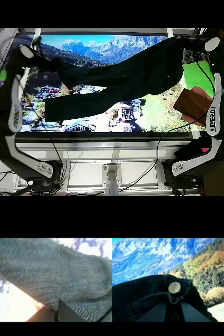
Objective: Fold the clothes and pants, and hang the long-sleeved shirts on hangers.
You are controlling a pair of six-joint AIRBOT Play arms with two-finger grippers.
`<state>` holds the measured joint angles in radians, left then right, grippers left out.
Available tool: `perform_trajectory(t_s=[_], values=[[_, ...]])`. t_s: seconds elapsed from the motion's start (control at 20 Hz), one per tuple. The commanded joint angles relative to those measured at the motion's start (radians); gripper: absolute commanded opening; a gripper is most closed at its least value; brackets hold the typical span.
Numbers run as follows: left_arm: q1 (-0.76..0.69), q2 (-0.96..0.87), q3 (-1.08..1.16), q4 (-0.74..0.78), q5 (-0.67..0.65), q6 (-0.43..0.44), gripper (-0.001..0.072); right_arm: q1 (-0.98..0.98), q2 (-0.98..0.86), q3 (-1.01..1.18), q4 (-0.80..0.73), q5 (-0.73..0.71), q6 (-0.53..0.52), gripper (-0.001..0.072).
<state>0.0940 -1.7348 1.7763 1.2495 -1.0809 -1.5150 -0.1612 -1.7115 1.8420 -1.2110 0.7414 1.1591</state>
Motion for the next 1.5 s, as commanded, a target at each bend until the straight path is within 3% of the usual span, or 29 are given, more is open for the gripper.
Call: perform_trajectory(t_s=[0.0,0.15,0.35,0.5,0.8,0.95,1.45], values=[[0.005,0.192,0.001,0.168,0.016,0.012,0.0035,0.0,0.015,0.008,0.002,0.006,0.0,0.0044],[0.008,0.303,0.001,0.346,0.221,-0.015,0.0034,0.0,0.031,0.021,0.009,-0.051,0.001,0.0043],[0.014,0.336,0.001,0.488,0.472,-0.171,0.0034,0.0,0.036,0.027,0.009,-0.111,0.004,0.0043],[0.047,0.309,0.001,0.523,0.462,-0.237,0.0033,-0.002,0.035,0.027,-0.011,-0.125,0.003,0.0043],[0.095,0.174,0.001,0.523,0.26,-0.236,0.0034,-0.002,0.013,0.021,-0.028,-0.071,0.003,0.0044],[0.086,0.096,0.001,0.523,0.25,-0.235,0.0035,0.003,-0.021,0.014,-0.016,-0.014,0.003,0.0044],[0.096,0.011,0.001,0.567,0.21,-0.232,0.0035,0.181,-0.18,0.014,-0.003,-0.041,0.01,0.0044]])
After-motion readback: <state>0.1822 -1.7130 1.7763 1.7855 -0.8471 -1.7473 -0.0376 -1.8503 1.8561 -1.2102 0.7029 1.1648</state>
